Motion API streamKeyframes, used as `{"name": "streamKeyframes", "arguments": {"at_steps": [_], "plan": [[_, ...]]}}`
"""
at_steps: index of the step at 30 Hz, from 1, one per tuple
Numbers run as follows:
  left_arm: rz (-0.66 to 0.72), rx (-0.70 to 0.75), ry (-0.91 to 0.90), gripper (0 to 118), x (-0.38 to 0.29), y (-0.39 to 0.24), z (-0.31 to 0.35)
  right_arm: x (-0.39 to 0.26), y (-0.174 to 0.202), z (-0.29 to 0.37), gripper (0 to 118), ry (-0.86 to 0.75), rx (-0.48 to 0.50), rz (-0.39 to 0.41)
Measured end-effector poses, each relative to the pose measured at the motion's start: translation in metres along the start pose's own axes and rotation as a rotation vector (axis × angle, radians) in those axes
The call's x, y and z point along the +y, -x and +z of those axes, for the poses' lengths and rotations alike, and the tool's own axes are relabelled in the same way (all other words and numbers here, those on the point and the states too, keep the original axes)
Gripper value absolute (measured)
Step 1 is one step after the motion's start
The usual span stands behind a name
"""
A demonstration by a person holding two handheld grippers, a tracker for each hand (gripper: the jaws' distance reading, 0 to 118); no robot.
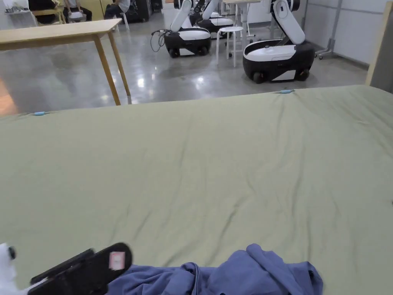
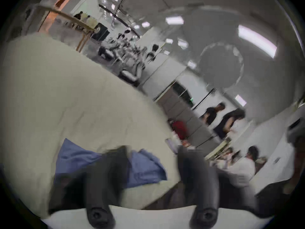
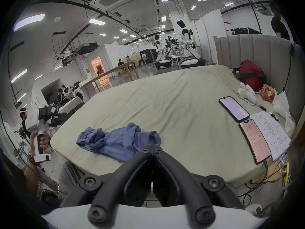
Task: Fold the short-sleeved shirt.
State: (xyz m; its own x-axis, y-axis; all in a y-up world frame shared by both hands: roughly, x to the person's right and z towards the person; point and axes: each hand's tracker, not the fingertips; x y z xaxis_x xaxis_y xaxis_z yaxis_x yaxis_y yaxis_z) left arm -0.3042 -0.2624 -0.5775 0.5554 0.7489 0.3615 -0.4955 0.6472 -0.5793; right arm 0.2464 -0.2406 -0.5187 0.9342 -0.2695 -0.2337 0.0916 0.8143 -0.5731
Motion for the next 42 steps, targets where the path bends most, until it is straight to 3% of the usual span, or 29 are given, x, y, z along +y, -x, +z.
{"name": "streamKeyframes", "arguments": {"at_steps": [1,5,10,13,19,26,31,36,42], "plan": [[0.005,0.034,-0.009,0,-0.007,0.007,0.009,0.000,0.001,-0.002,0,0.002,0.005,0.000],[-0.010,0.206,0.017,0,-0.024,0.034,0.029,0.001,0.011,-0.008,0,0.013,0.021,0.012],[0.016,0.102,0.046,0,-0.016,0.044,-0.002,0.002,0.014,-0.008,0,0.011,0.032,0.028],[0.004,0.167,0.133,0,-0.022,0.063,-0.047,0.000,0.015,-0.005,0,0.006,0.032,0.029],[0.088,0.090,0.343,0,-0.061,0.086,-0.138,-0.002,0.013,0.008,0,-0.006,0.019,0.014],[0.144,0.070,0.388,0,-0.088,0.112,-0.171,-0.004,0.009,0.011,0,-0.006,-0.003,0.002],[0.124,0.050,0.359,0,-0.074,0.093,-0.152,-0.004,0.010,0.007,0,0.006,0.000,0.008],[0.071,-0.158,0.179,0,-0.031,0.031,-0.079,0.002,0.014,0.002,0,0.004,0.012,0.022],[0.026,-0.099,0.067,0,-0.028,0.032,0.028,0.005,0.022,-0.009,0,-0.004,0.060,0.029]]}}
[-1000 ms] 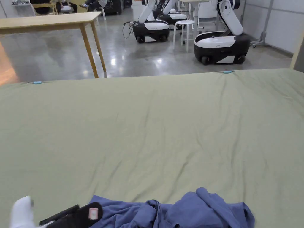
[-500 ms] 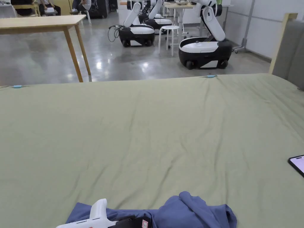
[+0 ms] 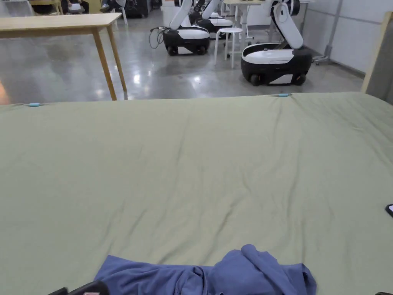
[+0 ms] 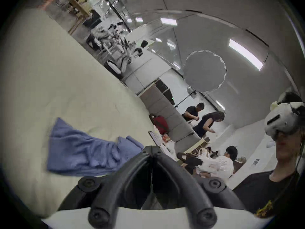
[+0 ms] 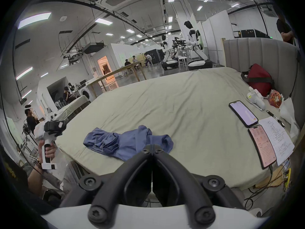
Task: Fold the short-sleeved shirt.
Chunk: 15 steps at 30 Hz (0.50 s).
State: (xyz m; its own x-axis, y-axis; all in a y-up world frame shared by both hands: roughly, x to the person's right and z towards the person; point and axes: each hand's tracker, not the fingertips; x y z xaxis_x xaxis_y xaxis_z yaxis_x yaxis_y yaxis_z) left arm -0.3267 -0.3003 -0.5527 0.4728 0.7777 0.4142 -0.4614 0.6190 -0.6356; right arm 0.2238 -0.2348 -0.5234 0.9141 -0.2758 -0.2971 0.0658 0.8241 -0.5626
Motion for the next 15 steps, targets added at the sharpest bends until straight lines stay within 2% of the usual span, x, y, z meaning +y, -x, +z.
{"name": "streamKeyframes", "arguments": {"at_steps": [1,4,7,13,14,15], "plan": [[-0.017,0.052,-0.014,0,-0.004,0.005,0.011,0.000,0.001,-0.002,0,0.003,0.003,0.004],[0.025,0.085,0.000,0,-0.012,0.015,0.019,0.001,0.004,-0.007,0,0.014,0.013,0.019],[-0.010,0.108,-0.014,0,0.008,0.021,0.009,0.006,0.007,-0.006,0,0.011,0.011,0.028],[-0.075,0.332,0.077,0,0.043,0.072,-0.016,0.012,0.014,0.004,0,-0.024,0.024,0.045],[-0.081,0.370,0.088,8,0.045,0.083,-0.020,0.013,0.014,0.006,0,-0.033,0.022,0.054],[-0.097,0.388,0.099,22,0.045,0.089,-0.027,0.013,0.015,0.008,0,-0.045,0.017,0.064]]}}
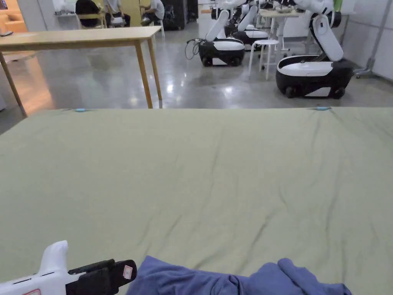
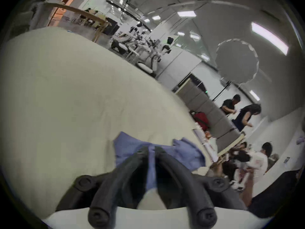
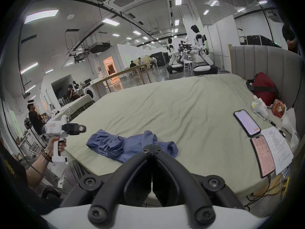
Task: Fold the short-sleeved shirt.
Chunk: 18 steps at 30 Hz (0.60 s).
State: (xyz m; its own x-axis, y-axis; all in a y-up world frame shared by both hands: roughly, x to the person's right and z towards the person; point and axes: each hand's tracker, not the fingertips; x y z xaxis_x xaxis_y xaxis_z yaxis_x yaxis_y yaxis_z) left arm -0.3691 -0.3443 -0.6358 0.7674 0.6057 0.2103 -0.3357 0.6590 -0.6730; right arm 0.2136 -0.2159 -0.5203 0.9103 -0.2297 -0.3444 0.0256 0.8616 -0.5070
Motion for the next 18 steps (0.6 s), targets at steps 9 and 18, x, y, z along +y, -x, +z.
{"name": "streamKeyframes", "arguments": {"at_steps": [9,18], "plan": [[-0.079,0.082,0.175,100,-0.012,0.022,-0.053,0.010,0.023,0.008,0,-0.026,0.051,0.173],[-0.017,-0.153,0.272,67,-0.017,0.000,-0.065,0.012,0.025,0.002,0,-0.019,0.076,0.179]]}}
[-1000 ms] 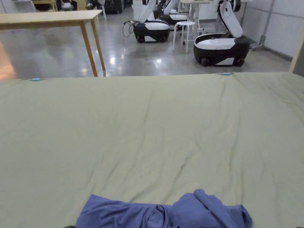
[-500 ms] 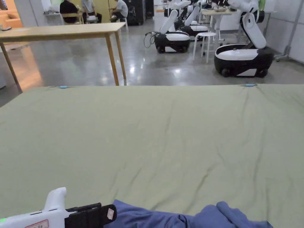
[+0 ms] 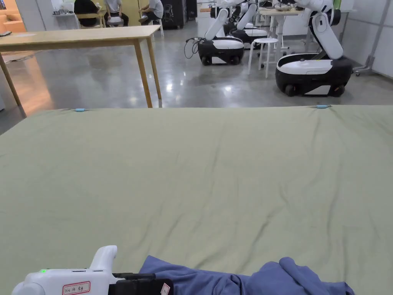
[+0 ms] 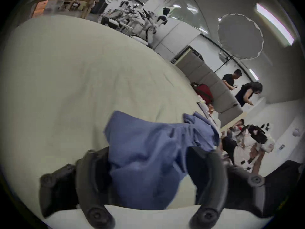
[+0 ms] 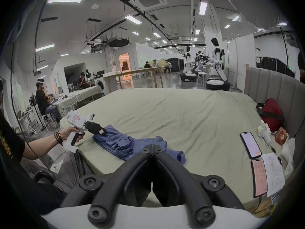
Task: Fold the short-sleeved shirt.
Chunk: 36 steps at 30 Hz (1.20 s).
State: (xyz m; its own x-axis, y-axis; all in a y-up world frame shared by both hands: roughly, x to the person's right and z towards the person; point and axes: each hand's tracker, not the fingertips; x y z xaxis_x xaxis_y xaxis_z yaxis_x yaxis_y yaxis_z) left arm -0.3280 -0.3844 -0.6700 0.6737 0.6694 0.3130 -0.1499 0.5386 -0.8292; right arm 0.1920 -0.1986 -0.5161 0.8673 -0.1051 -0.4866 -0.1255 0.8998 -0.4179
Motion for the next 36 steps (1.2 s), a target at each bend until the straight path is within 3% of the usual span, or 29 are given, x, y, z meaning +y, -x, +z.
{"name": "streamKeyframes", "arguments": {"at_steps": [2,3,10,14,21,26,36], "plan": [[-0.006,0.064,0.001,31,-0.001,0.005,-0.002,-0.001,-0.002,0.000,0,0.001,-0.005,-0.009],[-0.004,0.105,-0.001,30,-0.001,0.008,-0.002,-0.001,-0.002,0.000,0,0.004,-0.008,-0.013],[0.043,0.094,-0.047,21,0.000,0.009,0.010,0.001,-0.004,0.005,0,-0.009,-0.056,0.015],[0.086,0.083,-0.130,17,0.008,0.019,0.042,0.001,-0.005,0.009,0,-0.050,-0.135,0.049],[0.113,0.259,-0.213,17,0.007,0.054,0.130,0.000,-0.009,0.007,0,-0.053,-0.120,0.030],[0.134,0.319,-0.204,17,0.004,0.069,0.154,-0.004,-0.010,0.004,0,-0.044,-0.107,0.020],[-0.059,0.305,-0.191,17,0.044,-0.082,0.118,-0.008,-0.014,0.000,0,-0.027,-0.104,0.007]]}}
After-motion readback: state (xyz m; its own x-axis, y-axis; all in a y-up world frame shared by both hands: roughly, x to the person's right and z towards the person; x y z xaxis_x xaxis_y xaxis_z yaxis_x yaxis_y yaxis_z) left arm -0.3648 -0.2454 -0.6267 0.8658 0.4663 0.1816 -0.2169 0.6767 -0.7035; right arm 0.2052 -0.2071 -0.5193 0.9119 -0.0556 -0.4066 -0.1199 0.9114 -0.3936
